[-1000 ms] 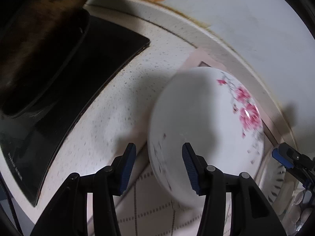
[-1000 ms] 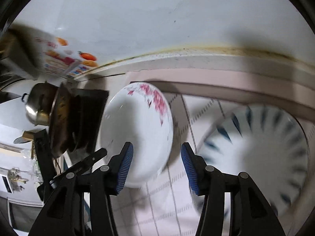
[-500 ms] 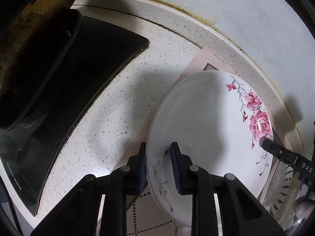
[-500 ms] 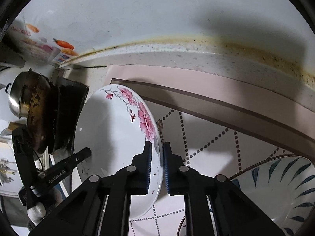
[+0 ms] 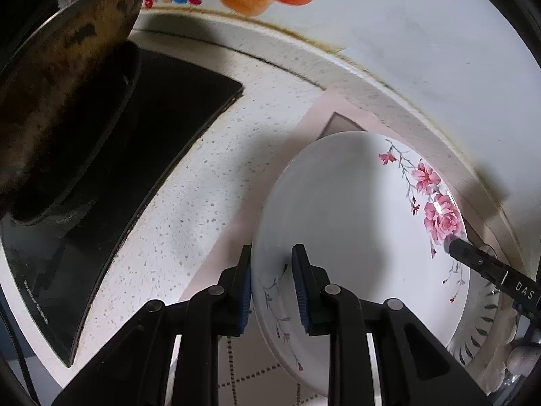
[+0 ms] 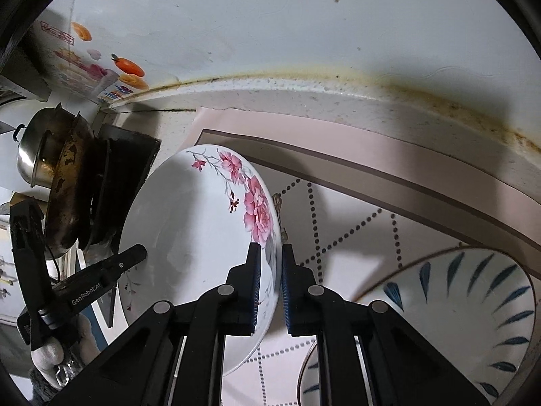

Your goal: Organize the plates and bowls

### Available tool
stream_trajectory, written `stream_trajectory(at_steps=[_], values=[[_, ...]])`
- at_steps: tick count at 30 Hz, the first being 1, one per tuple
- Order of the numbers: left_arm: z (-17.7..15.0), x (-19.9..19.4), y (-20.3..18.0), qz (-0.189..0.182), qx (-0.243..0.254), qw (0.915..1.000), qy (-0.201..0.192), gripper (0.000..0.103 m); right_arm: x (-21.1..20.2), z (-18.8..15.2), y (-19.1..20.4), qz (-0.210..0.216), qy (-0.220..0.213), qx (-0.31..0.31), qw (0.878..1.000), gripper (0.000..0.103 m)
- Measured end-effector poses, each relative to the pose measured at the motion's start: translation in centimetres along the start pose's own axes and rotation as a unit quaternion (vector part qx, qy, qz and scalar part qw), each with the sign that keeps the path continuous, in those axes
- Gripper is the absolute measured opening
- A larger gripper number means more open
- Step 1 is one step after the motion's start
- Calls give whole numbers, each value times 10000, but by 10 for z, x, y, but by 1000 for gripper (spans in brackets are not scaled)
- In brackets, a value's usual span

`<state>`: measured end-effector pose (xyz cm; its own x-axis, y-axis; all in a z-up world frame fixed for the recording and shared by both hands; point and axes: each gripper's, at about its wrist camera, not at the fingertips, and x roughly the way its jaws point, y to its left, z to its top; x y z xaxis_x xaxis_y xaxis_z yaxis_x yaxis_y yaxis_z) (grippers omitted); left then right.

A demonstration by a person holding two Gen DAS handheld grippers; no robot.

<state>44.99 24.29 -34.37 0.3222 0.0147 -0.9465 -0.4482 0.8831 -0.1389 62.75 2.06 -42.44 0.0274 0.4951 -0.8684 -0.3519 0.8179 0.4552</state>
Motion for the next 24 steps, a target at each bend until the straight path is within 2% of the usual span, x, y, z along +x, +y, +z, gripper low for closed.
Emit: stream_trajectory(at_steps=[6, 11, 16, 20, 24], values=[[-16, -25, -17, -123, 291, 9994, -102, 20, -36, -16, -1, 28, -247, 91, 9997, 13], [-48, -57, -35, -323, 542, 9979, -129, 20, -79, -45, -2, 3, -460, 157, 9988, 13], [-82, -83, -54, -527, 875, 9947, -144, 20, -128, -94, -11, -47, -665, 306, 9973, 13], [-115, -96, -73, -687, 1158, 9908, -97, 20, -166, -148, -28, -141, -766, 490, 9958, 13], [-151, -97, -84, -879, 1312, 9874, 61, 20, -188, -200, -47, -187, -713, 723, 9947, 13]])
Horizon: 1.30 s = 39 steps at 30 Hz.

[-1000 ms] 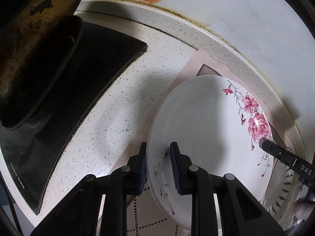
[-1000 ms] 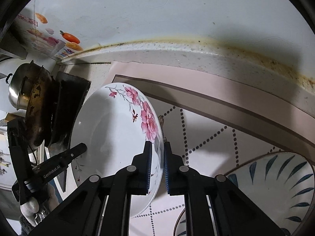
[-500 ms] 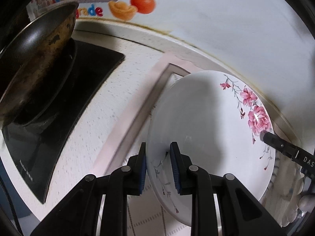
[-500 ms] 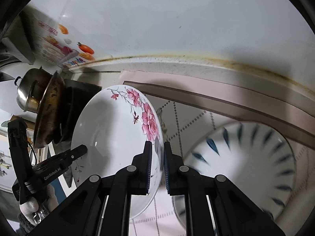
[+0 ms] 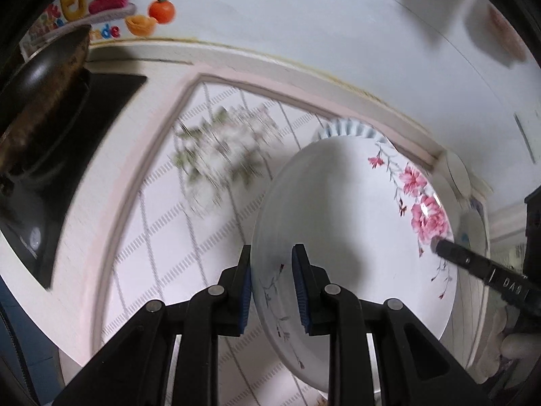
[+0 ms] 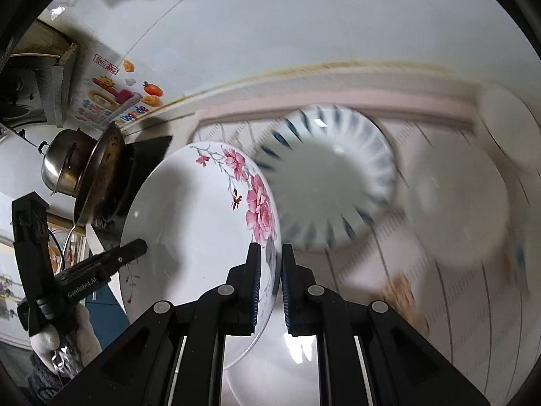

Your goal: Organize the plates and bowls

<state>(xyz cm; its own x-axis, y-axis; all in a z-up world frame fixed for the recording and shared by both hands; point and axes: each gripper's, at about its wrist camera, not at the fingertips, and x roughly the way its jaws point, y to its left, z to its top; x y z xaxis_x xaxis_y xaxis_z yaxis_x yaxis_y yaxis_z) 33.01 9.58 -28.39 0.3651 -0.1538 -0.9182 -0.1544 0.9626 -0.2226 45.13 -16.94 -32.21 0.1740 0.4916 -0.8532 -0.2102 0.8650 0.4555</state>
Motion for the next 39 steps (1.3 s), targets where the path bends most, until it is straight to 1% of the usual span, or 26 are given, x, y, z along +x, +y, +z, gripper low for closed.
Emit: stream_trajectory(at_steps=[5, 9, 12, 17, 20, 23, 28, 30, 33, 36, 39], values=[[-37, 16, -21, -89, 194, 9993, 311, 20, -20, -61, -29, -234, 128, 148, 9995, 13], [-56, 27, -34, -62, 413, 9981, 455, 20, -26, -103, -52, -367, 204, 382, 9984, 13], [-67, 33, -44, -13, 527, 9973, 511, 20, -26, -123, -64, -449, 215, 513, 9974, 13], [-80, 45, -57, 119, 727, 9954, 609, 20, -26, -146, -77, -578, 211, 601, 9963, 13], [-89, 51, -63, 230, 856, 9939, 654, 20, -27, -153, -82, -651, 212, 583, 9960, 13], [-94, 59, -63, 264, 842, 9935, 716, 20, -26, -156, -86, -702, 220, 569, 9957, 13], [-99, 65, -66, 437, 960, 9921, 683, 20, -21, -158, -87, -746, 234, 550, 9954, 13], [-100, 65, -68, 496, 1038, 9912, 651, 20, -21, -159, -86, -871, 222, 469, 9948, 13], [-99, 66, -69, 512, 1045, 9911, 644, 20, -22, -156, -87, -801, 209, 519, 9952, 13], [-101, 66, -69, 518, 1065, 9909, 638, 20, -21, -157, -83, -930, 232, 381, 9947, 13], [-102, 66, -70, 559, 1087, 9905, 633, 20, -20, -159, -82, -947, 270, 364, 9945, 13]])
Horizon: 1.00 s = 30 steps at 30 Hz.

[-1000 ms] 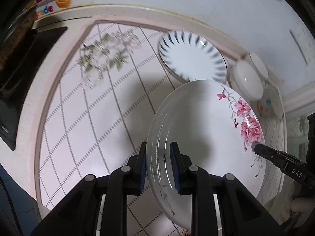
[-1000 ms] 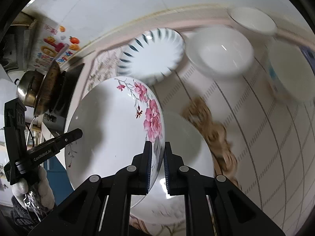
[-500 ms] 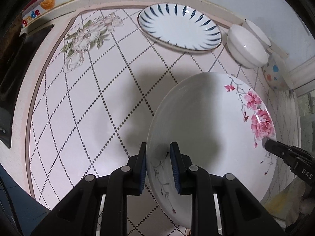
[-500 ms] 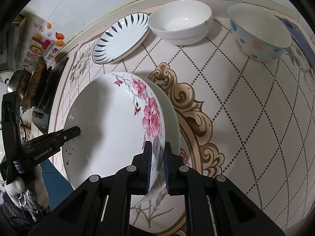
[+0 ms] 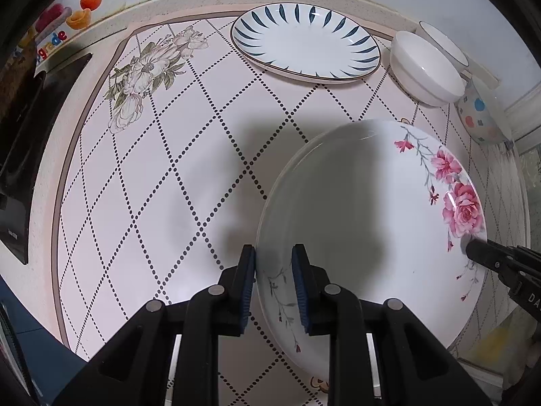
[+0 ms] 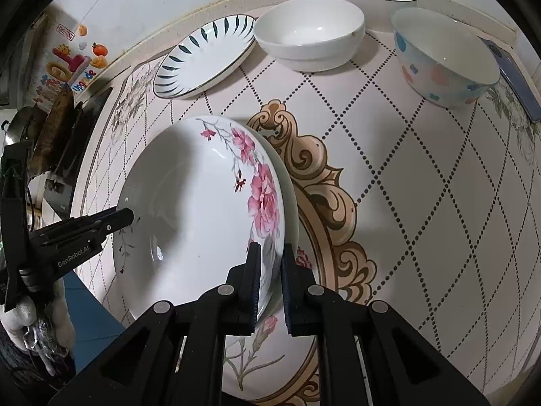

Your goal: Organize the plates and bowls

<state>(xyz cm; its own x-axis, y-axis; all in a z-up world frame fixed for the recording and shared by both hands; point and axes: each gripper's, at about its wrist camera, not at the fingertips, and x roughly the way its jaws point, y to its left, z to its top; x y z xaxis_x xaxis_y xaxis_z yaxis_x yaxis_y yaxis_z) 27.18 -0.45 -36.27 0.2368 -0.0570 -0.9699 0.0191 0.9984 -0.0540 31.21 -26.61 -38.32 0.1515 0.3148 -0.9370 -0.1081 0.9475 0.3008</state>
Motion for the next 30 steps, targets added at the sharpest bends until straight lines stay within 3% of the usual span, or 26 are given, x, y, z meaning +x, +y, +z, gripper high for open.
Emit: stream_trajectory(at_steps=[15, 18, 22, 24, 26, 30], values=[[0, 3, 1, -42, -45, 9999, 152, 20, 5, 7, 9, -272, 336, -33, 9991, 16], [1, -3, 5, -120, -118, 9997, 181, 20, 4, 10, 10, -421, 464, -45, 9980, 24], [13, -19, 16, -271, -256, 9992, 129, 20, -9, 19, 4, -331, 450, 116, 9984, 24], [29, -27, 21, -404, -348, 9986, 48, 21, -23, 31, 1, -114, 333, 278, 9990, 28], [52, -30, 28, -509, -414, 9978, 26, 21, -35, 49, 1, 187, 194, 475, 9985, 39], [103, -22, 46, -544, -639, 9965, -31, 24, -42, 99, 6, 827, 24, 786, 9935, 39]])
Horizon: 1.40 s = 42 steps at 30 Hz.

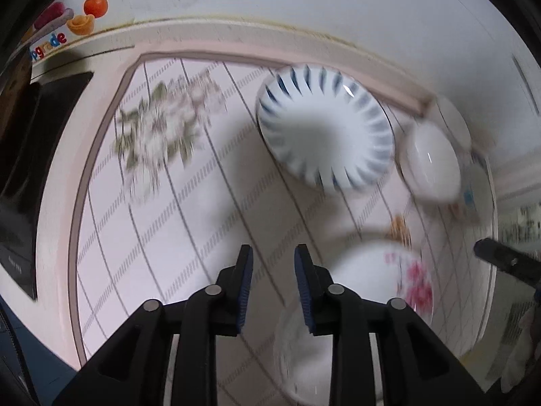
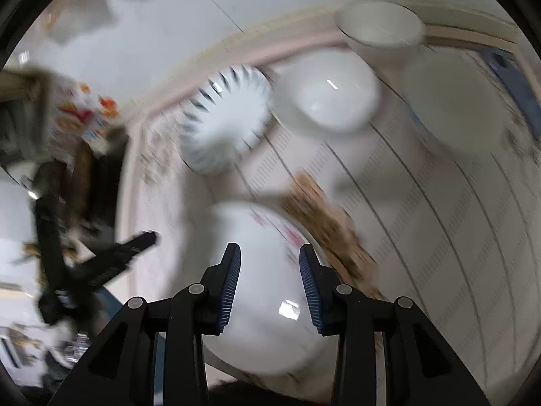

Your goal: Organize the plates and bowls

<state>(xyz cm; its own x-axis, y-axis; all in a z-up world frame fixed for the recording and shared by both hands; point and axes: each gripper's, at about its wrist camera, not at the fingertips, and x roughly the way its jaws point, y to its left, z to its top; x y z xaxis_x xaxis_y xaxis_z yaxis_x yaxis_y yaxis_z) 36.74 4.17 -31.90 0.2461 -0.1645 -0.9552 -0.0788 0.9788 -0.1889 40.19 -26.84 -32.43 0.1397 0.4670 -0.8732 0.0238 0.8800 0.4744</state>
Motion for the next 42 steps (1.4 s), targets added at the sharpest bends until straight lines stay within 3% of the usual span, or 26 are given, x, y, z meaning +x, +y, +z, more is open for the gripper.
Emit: stream_trajectory(at_steps=[2, 5, 9, 15, 19, 21, 22, 23, 34, 42], values=[[24, 11, 7, -65, -170, 9998, 49, 24, 1, 32, 10, 134, -95, -10, 9999, 39], [52, 31, 13, -233, -432, 9986, 214, 24, 10, 86, 28, -8, -167, -307, 9994, 39], [73, 57, 15, -491, -745, 9950, 447, 24, 45, 158, 37, -294, 177, -510, 9981, 39], [83, 87, 16, -507, -915, 9921, 696, 24, 107, 218, 35, -671, 748, -755, 9921, 39], [81, 95, 19, -430, -918, 9924, 702, 24, 141, 230, 35, -780, 1032, -955, 9870, 37], [82, 94, 18, -323, -856, 9940, 599, 22, 155, 231, 36, -899, 1118, -1085, 9837, 21], [82, 93, 16, -328, -828, 9945, 554, 16, 159, 231, 36, -943, 1155, -1112, 9825, 14], [83, 91, 16, -284, -805, 9949, 528, 15, 163, 231, 35, -1025, 1143, -1142, 9815, 13], [83, 74, 5, -36, -630, 9973, 375, 15, 168, 216, 39, -1054, 982, -1214, 9821, 13], [84, 39, -3, -34, -393, 9990, 209, 15, 134, 210, 42, -935, 791, -1112, 9862, 13]])
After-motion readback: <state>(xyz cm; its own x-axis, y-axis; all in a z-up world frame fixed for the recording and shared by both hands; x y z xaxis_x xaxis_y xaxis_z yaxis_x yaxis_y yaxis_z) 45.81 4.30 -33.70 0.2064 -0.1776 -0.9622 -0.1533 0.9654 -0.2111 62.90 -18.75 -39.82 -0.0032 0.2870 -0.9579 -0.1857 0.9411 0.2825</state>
